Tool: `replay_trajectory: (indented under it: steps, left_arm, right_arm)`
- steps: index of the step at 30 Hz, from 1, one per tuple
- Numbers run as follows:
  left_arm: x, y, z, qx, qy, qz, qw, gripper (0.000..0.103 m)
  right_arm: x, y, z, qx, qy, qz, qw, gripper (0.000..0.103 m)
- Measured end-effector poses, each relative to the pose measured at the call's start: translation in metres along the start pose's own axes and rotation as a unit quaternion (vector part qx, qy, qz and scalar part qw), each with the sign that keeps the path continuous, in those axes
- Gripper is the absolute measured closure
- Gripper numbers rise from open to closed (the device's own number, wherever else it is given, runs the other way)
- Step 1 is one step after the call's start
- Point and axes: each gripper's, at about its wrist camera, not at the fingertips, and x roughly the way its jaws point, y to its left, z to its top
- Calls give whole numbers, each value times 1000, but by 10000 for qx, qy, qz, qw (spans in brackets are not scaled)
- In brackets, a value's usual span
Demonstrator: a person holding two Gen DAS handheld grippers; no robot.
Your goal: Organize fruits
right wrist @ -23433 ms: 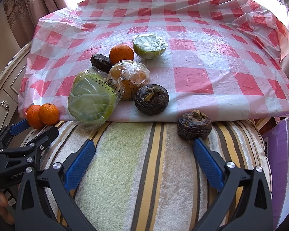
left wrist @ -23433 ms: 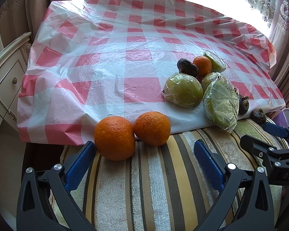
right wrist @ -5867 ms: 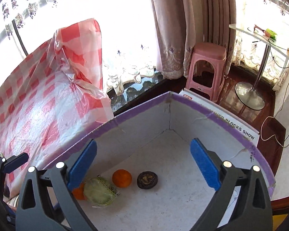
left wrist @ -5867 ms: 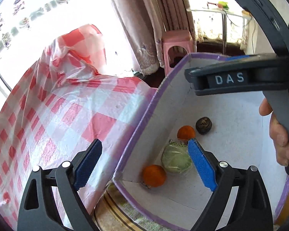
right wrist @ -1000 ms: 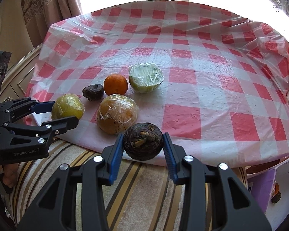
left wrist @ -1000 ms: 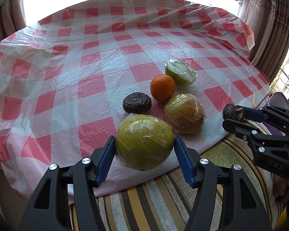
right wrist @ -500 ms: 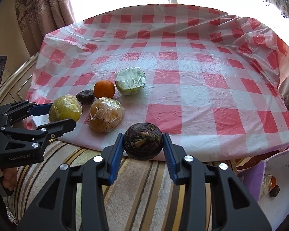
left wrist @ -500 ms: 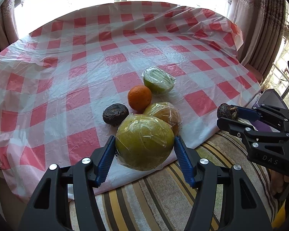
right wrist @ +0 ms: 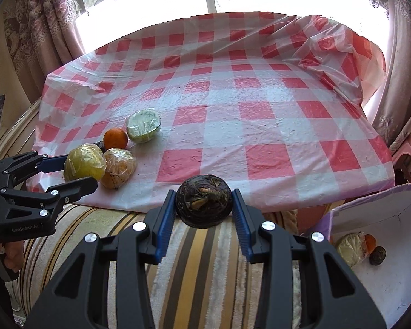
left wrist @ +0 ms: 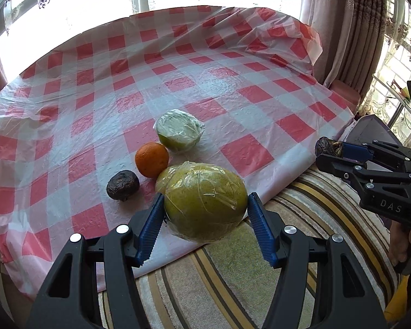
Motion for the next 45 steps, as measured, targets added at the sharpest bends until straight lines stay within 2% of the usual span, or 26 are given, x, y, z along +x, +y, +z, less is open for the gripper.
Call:
replay_trajectory:
  steps: [12,19,27,32,35,42,45]
  left_arm:
    - [10,-69,29,668,-61,-291,9973,43]
    - [16,-128,46,1252,-116,-501,9908,43]
    - [25,-200,60,1941,-148,-739,9781,43]
    - [35,-238,57,2324,-49,-877,9686,43]
    - [44,-260,53,2501,66,-996,9631,43]
    - [75,-301,36,2859,549,-1324,9475,43]
    - [91,-312,29,2989,790,-1320,9418,43]
  right_arm:
    - [-33,-82,-13,701,-155,-439,9965,62]
    - [-52,-142,-25,1235,-285,-788,9888,62]
    - [-67,-194,-36,1733,-389,-1041,9786,62]
    - [-69,-220,-44,2038,-333,-1161,9715,62]
    - [-70,-235,-49,2158,-287,-1152,9692,62]
    - [-61,-266,-55,2341,-35,-1423,9617,62]
    - [-52,-277,-57,2455,43,-1462,9583,62]
